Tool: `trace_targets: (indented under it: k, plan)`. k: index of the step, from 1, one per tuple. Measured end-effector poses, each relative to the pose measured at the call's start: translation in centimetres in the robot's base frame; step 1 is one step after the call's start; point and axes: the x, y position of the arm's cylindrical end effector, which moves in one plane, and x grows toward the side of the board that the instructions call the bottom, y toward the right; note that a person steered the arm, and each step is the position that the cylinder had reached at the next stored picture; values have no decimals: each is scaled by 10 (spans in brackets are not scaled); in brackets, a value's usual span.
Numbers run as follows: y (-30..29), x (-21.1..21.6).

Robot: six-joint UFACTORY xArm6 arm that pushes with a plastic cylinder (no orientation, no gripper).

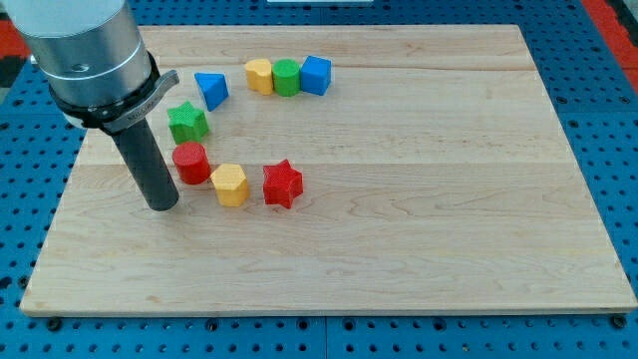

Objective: Move the red blocks diagonally to the yellow hexagon

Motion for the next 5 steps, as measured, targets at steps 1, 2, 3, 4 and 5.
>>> trace_targets:
  k: [1, 2, 3, 4, 5]
  plan:
    - [0, 0]
    - [-1, 0]
    - [-1, 0]
    - [-4, 6]
    - [2, 49]
